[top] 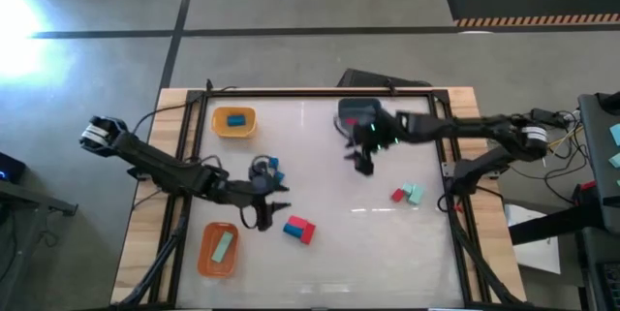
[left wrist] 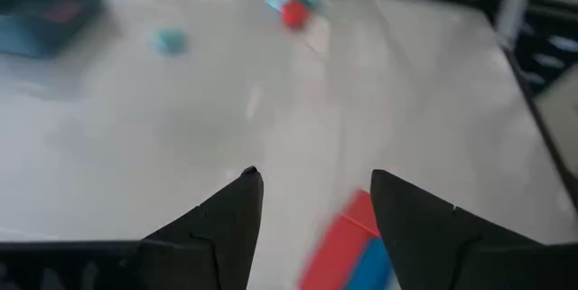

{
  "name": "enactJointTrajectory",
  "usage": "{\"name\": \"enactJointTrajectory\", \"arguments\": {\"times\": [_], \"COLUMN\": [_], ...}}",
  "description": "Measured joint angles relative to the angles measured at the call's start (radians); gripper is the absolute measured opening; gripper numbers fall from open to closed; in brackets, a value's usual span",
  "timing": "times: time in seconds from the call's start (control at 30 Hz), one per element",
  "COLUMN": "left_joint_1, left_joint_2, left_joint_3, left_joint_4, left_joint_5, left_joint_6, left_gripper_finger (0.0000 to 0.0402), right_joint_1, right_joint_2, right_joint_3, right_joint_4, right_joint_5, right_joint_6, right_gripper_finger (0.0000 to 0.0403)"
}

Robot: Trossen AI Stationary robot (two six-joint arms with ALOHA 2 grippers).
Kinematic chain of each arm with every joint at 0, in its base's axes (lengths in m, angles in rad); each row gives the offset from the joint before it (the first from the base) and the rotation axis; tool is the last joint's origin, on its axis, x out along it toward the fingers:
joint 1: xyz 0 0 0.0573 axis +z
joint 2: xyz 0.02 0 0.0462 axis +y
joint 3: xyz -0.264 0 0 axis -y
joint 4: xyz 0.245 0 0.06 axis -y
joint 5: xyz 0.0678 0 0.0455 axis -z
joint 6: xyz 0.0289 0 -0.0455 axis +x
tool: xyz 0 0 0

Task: Sort & place blocks by color
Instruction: Put the bottom blue block into the yellow bin

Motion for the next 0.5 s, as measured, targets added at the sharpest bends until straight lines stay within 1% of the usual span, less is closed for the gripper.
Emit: {"name": "enactJointTrajectory", "arguments": {"times": [0.1,0.2,0.27,0.33,0.5], "left_joint_1": [-0.023,-0.054,-0.081,-0.110,-0.159], "left_joint_2": [0.080,0.151,0.192,0.228,0.319], "left_joint_3": [0.054,0.114,0.163,0.219,0.348], "left_joint_4": [-0.008,-0.029,-0.073,-0.151,-0.366], "left_joint_5": [0.101,0.176,0.202,0.224,0.225], "left_joint_6": [0.000,-0.014,-0.046,-0.071,-0.103], "left_gripper_finger": [0.0191,0.0191,0.0191,0.0193,0.0212], "right_joint_1": [0.119,0.235,0.310,0.378,0.503], "right_joint_2": [-0.069,-0.117,-0.140,-0.159,-0.181], "right_joint_3": [-0.093,-0.177,-0.223,-0.253,-0.269], "right_joint_4": [0.099,0.200,0.248,0.284,0.292], "right_joint_5": [0.080,0.176,0.232,0.284,0.436], "right_joint_6": [0.054,0.083,0.099,0.113,0.148], "right_gripper_finger": [0.0165,0.0160,0.0156,0.0153,0.0146]}}
